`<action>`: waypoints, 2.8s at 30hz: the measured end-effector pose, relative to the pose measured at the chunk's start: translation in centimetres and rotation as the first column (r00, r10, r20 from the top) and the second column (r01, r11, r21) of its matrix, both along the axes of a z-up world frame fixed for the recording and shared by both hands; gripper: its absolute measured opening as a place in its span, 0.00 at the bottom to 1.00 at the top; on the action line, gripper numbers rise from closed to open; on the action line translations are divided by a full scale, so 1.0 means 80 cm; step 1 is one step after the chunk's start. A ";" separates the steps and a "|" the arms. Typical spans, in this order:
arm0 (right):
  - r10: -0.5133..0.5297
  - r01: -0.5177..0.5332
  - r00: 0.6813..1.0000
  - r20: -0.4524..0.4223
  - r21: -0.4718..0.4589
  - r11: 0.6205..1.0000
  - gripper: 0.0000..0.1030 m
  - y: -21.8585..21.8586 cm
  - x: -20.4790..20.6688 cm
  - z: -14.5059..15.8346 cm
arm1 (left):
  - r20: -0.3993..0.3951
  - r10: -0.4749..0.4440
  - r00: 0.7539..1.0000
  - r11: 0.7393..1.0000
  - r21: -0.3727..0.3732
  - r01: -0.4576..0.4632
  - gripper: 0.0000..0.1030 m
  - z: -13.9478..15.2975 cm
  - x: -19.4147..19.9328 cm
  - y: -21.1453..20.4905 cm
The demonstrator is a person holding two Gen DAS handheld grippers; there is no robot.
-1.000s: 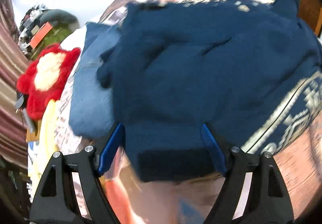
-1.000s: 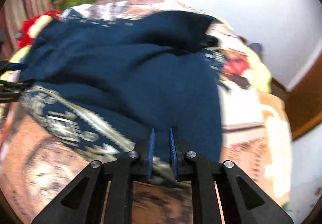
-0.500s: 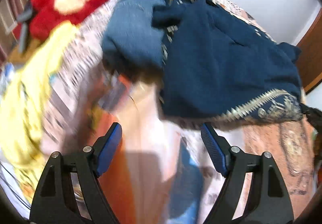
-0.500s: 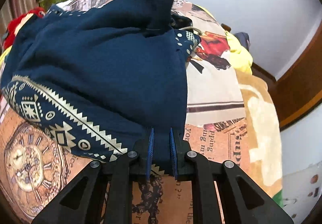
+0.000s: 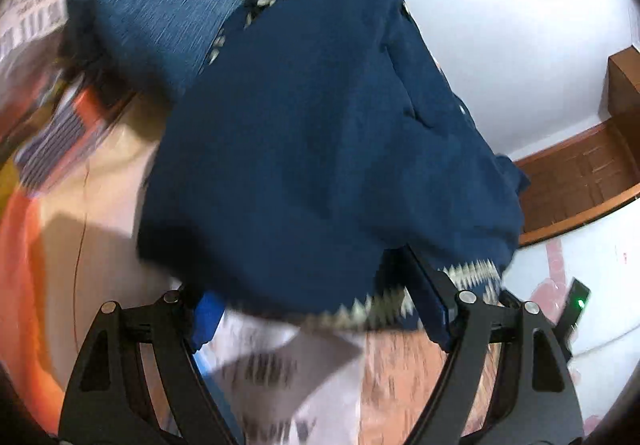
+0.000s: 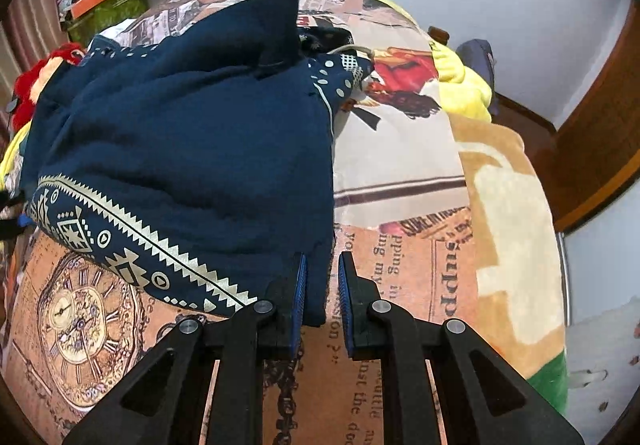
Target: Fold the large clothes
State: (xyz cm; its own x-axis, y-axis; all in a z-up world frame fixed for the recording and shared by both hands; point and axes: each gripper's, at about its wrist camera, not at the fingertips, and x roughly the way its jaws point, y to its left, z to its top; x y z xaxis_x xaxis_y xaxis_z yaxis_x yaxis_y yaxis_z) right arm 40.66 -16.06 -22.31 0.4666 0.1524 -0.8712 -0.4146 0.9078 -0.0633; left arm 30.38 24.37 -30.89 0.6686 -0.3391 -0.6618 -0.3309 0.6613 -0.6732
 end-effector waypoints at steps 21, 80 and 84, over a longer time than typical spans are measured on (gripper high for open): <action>0.033 -0.030 0.999 -0.028 0.110 0.993 0.11 0.003 -0.004 0.028 | 0.132 -0.020 0.991 0.949 0.313 -0.023 0.34 0.112 0.060 -0.030; -0.133 0.138 0.990 -0.038 0.329 0.934 0.11 -0.121 0.003 0.053 | -0.210 -0.708 0.674 0.293 0.782 0.550 0.08 0.164 0.156 -0.442; -0.173 0.176 0.984 -0.038 0.322 0.930 0.11 -0.158 -0.009 0.057 | -0.264 -0.729 0.631 0.267 0.740 0.617 0.10 0.140 0.141 -0.450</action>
State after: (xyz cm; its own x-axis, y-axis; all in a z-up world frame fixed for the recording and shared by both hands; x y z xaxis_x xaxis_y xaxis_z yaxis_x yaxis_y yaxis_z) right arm 39.94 -28.67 -17.78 0.5040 0.3434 -0.7925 -0.2474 0.9365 0.2484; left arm 41.63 -11.67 -19.72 0.5235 -0.1611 -0.8366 0.5153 0.8419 0.1603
